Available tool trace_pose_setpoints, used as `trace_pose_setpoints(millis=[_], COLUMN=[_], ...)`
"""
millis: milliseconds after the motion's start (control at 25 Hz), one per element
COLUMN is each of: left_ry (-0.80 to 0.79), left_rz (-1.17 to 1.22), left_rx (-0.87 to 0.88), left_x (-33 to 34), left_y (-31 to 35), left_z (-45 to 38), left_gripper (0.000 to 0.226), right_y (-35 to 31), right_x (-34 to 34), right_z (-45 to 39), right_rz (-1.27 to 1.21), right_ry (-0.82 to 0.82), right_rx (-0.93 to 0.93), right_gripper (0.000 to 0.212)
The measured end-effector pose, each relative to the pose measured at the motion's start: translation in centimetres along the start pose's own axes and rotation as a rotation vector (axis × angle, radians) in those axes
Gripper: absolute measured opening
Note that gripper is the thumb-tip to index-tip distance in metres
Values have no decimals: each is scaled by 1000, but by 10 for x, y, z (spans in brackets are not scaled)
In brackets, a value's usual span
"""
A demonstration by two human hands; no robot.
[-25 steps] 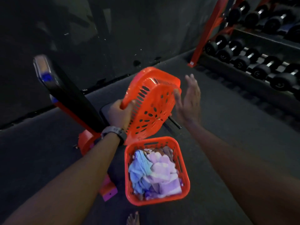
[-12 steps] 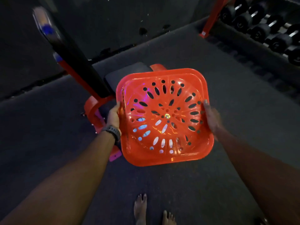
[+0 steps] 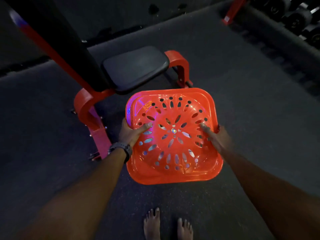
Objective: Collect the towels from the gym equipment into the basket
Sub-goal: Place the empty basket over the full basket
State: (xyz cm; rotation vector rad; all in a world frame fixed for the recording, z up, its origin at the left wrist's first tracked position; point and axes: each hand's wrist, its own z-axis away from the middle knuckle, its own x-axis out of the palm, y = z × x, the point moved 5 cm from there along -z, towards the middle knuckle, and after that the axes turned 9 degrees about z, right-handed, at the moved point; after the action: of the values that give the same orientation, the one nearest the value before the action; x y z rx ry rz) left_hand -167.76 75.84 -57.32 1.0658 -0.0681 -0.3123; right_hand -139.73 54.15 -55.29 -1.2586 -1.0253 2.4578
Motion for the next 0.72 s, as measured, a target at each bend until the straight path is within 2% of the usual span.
trace_pose_setpoints(millis=[80, 160, 280, 360, 480, 720], left_ry=[-5, -1, -16, 5, -5, 17], left_rz=[-6, -38, 6, -64, -104, -379], left_rx=[-22, -65, -117, -93, -83, -111], left_x=[8, 14, 29, 31, 32, 28], left_y=[-24, -42, -64, -70, -76, -97], left_z=[-25, -41, -54, -61, -73, -69], left_gripper=[92, 89, 64, 61, 72, 128], right_y=[19, 33, 51, 56, 59, 74], right_x=[25, 45, 63, 70, 76, 81], right_z=[-22, -40, -63, -70, -81, -76], right_rz=[21, 50, 96, 105, 120, 66], right_ry=[-33, -84, -138, -162, -132, -122], right_rx=[29, 63, 122, 143, 115, 124], right_gripper=[83, 90, 89, 88, 90, 98])
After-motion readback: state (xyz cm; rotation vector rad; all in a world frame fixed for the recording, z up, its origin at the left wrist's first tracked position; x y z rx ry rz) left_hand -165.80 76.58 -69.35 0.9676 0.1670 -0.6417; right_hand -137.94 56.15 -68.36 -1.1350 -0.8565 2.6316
